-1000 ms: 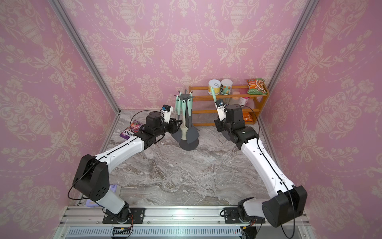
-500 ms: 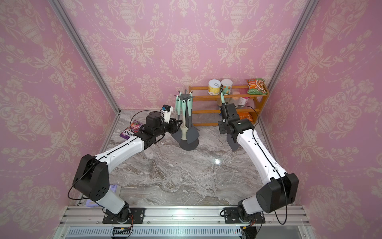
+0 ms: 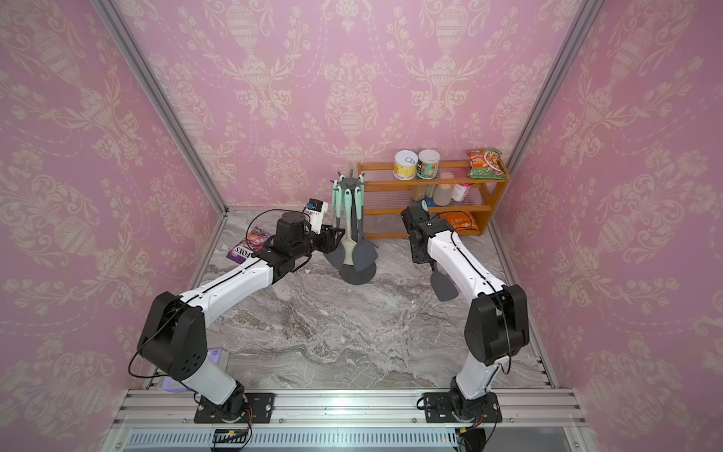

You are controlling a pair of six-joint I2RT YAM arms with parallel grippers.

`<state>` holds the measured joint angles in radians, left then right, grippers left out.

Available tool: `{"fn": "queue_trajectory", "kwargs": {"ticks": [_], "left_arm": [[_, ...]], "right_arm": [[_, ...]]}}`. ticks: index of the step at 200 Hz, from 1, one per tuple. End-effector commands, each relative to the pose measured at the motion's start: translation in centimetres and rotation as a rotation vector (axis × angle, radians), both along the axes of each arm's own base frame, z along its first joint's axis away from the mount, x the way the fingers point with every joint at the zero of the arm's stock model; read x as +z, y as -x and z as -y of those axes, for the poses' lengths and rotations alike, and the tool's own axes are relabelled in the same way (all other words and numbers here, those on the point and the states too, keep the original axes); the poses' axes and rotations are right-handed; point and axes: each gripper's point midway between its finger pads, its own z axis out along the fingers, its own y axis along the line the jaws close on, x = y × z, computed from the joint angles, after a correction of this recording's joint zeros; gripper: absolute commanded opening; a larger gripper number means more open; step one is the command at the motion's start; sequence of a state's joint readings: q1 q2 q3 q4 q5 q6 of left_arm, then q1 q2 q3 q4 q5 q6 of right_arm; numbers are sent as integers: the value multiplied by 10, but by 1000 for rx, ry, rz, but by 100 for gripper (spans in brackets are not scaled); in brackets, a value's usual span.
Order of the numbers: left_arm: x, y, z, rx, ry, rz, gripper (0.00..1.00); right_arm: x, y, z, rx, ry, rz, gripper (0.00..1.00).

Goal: Take the spatula off the kitchen utensil rack
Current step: Place the spatula at the center of the board.

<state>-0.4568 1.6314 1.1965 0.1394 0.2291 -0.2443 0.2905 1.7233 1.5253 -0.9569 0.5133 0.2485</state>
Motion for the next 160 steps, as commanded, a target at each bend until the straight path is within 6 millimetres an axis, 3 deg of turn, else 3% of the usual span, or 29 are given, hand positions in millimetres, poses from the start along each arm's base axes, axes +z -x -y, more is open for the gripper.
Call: {"fn": "queue_trajectory", "kwargs": {"ticks": [1, 116, 160], "left_arm": [[19, 5, 2, -16, 2, 35, 57], [13, 7, 0, -12, -4, 29, 57], [14, 7, 1, -14, -1, 30, 58]], "right_arm": [[-7, 5, 3, -56, 26, -10, 0], [-56, 12, -2, -69, 42, -113, 0], [-85, 17, -5, -65, 52, -192, 0]]}}
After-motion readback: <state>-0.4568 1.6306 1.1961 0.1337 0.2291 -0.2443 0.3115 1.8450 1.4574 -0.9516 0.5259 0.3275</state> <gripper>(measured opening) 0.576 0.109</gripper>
